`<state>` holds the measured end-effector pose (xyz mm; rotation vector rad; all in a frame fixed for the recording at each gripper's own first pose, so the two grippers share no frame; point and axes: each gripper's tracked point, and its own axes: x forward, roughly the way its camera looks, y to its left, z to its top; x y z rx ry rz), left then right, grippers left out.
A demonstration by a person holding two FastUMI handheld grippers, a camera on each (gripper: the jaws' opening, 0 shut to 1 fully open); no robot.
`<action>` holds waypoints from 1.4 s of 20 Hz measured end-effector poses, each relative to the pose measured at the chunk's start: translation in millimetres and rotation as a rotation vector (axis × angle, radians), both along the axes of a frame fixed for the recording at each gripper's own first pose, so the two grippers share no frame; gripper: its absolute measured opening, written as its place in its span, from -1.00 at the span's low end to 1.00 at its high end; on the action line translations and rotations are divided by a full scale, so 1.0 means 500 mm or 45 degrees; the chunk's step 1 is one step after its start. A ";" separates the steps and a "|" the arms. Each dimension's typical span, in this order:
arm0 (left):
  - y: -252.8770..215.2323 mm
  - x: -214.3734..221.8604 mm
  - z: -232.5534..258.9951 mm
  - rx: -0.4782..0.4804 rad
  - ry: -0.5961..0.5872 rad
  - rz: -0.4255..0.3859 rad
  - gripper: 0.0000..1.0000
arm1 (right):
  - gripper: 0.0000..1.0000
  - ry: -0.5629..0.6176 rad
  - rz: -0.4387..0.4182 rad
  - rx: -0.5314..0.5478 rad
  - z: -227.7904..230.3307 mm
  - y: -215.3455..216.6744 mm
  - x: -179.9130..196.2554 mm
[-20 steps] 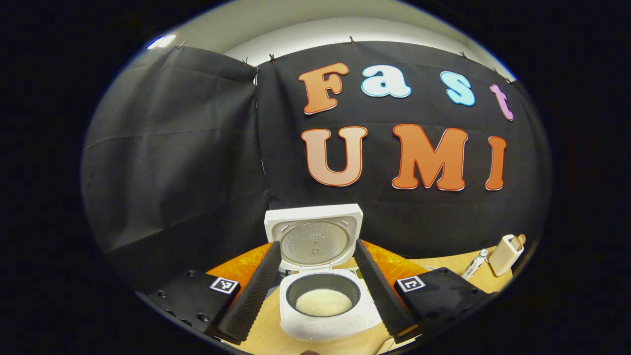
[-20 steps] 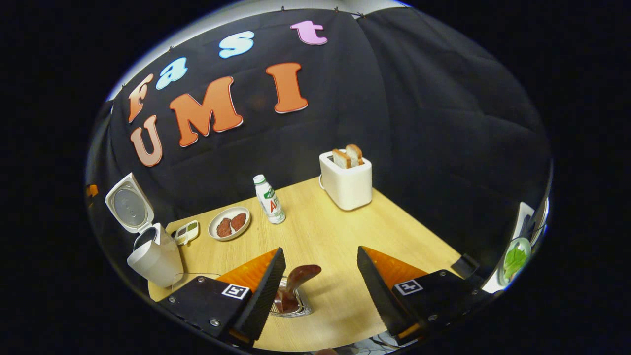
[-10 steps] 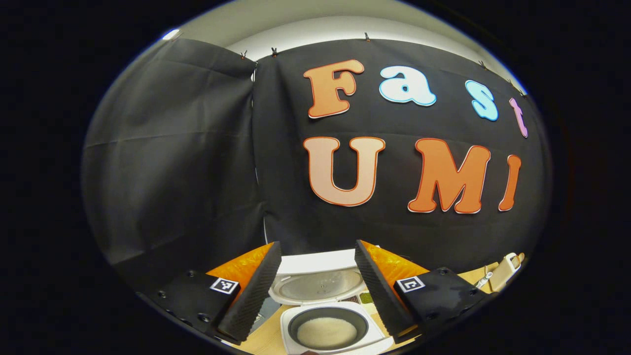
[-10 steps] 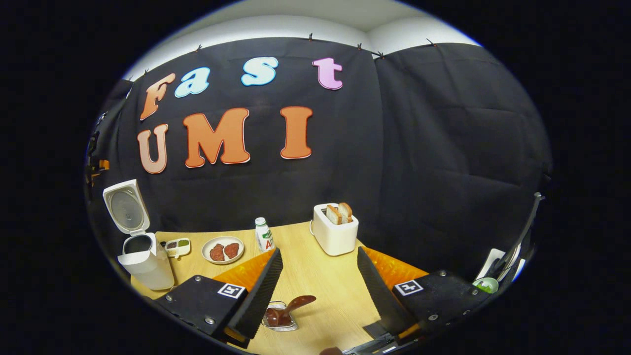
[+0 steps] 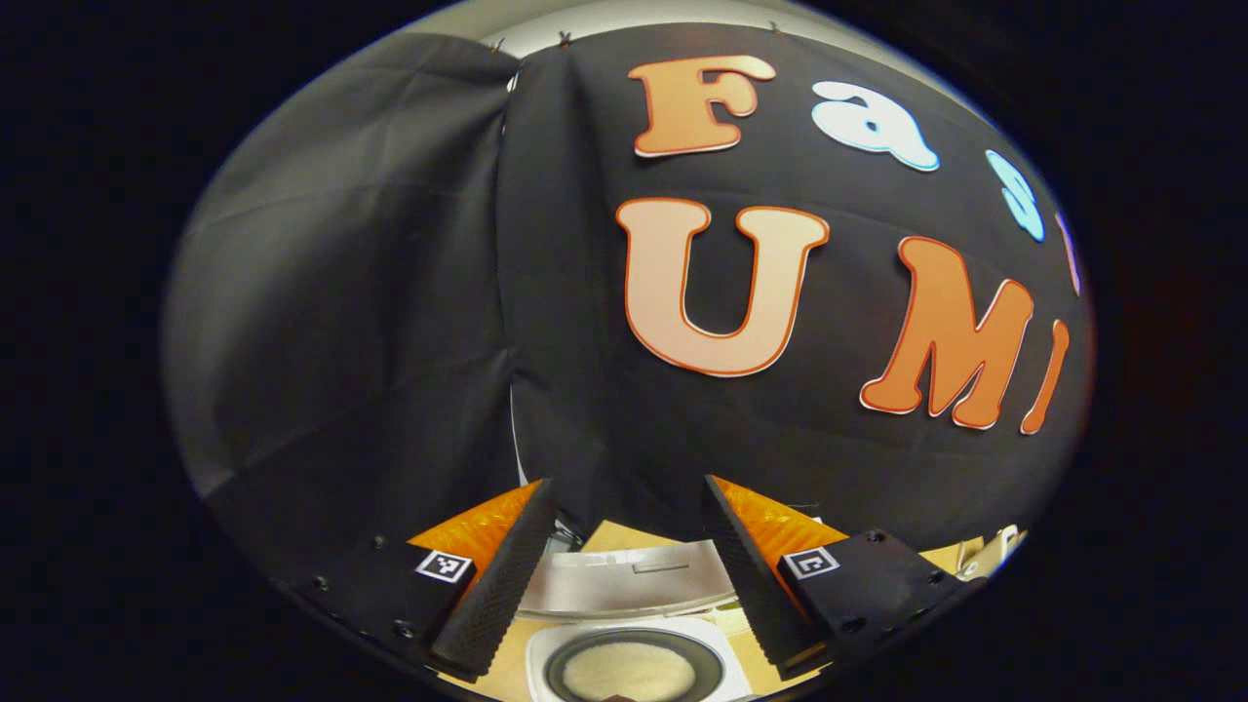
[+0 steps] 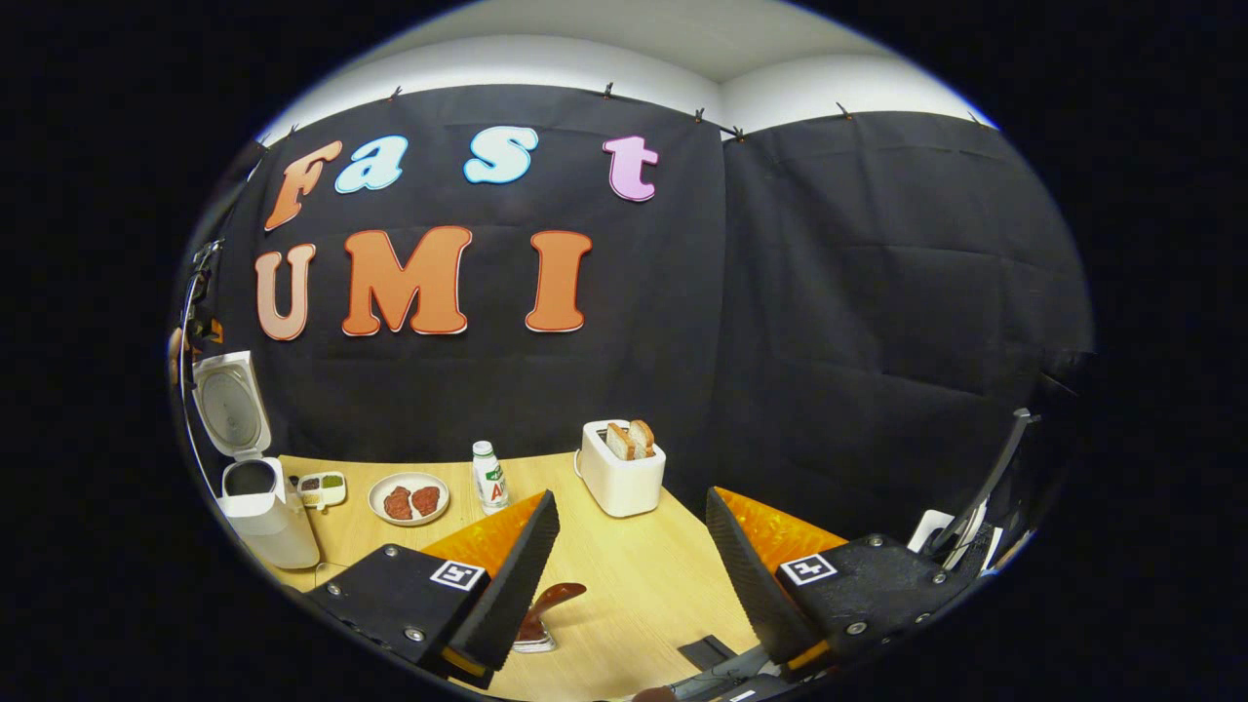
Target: Close the left gripper, press the button to open the rice cooker; take a wooden spoon from the chopstick holder with the right hand, scoop a spoonful of rice and pour it into the rice cooker, then put the wooden spoon back into the chopstick holder.
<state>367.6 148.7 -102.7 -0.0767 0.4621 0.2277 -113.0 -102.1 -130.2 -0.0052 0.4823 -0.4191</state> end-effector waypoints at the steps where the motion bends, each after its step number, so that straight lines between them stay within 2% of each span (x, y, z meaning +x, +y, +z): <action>1: 0.006 0.002 -0.013 0.014 0.022 0.012 0.96 | 0.89 -0.005 0.003 0.000 0.002 -0.004 0.005; 6: 0.000 0.003 -0.044 0.072 0.128 0.009 0.96 | 0.89 -0.026 0.037 0.013 -0.005 -0.006 0.025; 9: -0.013 -0.013 -0.047 0.052 0.177 0.001 1.00 | 0.89 -0.019 0.059 0.042 -0.026 -0.001 0.028; 13: -0.049 -0.102 -0.056 0.009 0.239 -0.014 1.00 | 0.89 0.004 0.080 0.085 -0.062 -0.005 0.022; 16: -0.083 -0.167 -0.097 -0.080 0.323 -0.056 1.00 | 0.89 0.016 0.092 0.103 -0.082 -0.015 0.023; 19: -0.115 -0.254 -0.169 -0.221 0.464 -0.049 1.00 | 0.89 0.015 0.104 0.131 -0.094 -0.023 0.028; 22: -0.135 -0.319 -0.229 -0.271 0.543 -0.042 1.00 | 0.89 0.008 0.125 0.146 -0.100 -0.027 0.042; 25: -0.139 -0.381 -0.290 -0.259 0.642 -0.020 1.00 | 0.89 0.011 0.162 0.154 -0.108 -0.021 0.056; 28: -0.149 -0.422 -0.358 -0.152 0.732 -0.045 1.00 | 0.89 0.014 0.197 0.165 -0.115 -0.006 0.067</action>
